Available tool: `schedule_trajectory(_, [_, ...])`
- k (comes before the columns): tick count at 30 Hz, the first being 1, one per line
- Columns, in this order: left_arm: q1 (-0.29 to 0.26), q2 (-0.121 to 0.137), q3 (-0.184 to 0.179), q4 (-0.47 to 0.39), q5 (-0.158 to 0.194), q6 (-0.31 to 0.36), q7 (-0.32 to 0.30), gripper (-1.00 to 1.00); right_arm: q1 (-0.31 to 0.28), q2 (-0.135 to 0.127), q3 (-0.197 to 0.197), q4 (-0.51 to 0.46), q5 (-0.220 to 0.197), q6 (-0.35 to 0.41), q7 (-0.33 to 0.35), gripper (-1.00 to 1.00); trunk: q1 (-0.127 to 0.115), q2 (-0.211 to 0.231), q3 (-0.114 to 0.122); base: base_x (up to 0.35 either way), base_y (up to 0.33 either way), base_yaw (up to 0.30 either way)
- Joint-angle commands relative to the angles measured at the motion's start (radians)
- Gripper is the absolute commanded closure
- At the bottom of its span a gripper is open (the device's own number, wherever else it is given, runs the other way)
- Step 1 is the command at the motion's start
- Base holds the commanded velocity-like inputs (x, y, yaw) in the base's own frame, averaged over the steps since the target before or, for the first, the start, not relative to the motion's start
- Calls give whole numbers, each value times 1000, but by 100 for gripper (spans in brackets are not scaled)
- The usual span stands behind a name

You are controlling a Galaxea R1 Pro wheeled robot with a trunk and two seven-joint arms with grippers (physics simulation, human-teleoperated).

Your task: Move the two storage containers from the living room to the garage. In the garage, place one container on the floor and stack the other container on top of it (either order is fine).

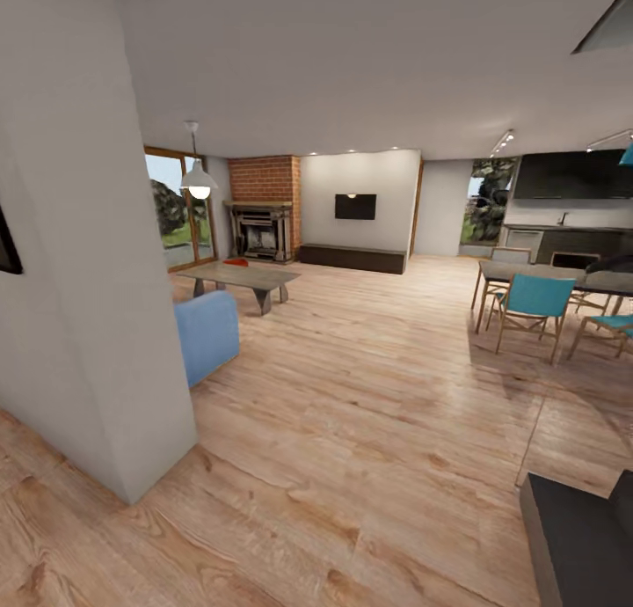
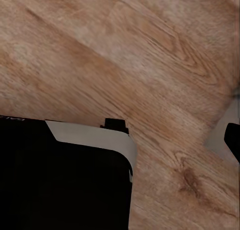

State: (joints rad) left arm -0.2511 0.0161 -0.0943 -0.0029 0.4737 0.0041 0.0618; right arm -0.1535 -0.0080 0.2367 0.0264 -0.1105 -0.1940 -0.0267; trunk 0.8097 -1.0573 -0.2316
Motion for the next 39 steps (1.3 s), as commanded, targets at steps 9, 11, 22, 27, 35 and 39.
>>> schedule_trajectory(9, [0,-1,-9,-1,8,1,3,-100,-1,0,10,3,-9,-5,6,-100,1,-1,-1,322,0,-43])
schedule_trajectory(11, [0,0,-9,-1,8,2,3,-100,-1,0,10,3,-9,-6,7,-100,1,-1,-1,322,0,-1])
schedule_trajectory(22, [0,1,-9,-1,9,3,3,-100,-1,0,8,3,-10,-4,-2,-100,1,-1,-1,322,0,-54])
schedule_trajectory(27, [0,1,-9,-1,8,4,3,-100,-1,1,7,3,-9,-4,-2,-100,1,-1,-1,322,0,-236])
schedule_trajectory(35, [0,1,-9,-1,9,5,3,-100,-1,0,7,3,-9,-4,-2,-100,1,-1,-1,322,0,-245])
schedule_trajectory(39, [0,0,-9,-1,9,9,3,-100,-1,1,7,3,-9,-4,-2,-100,1,-1,-1,322,0,-247])
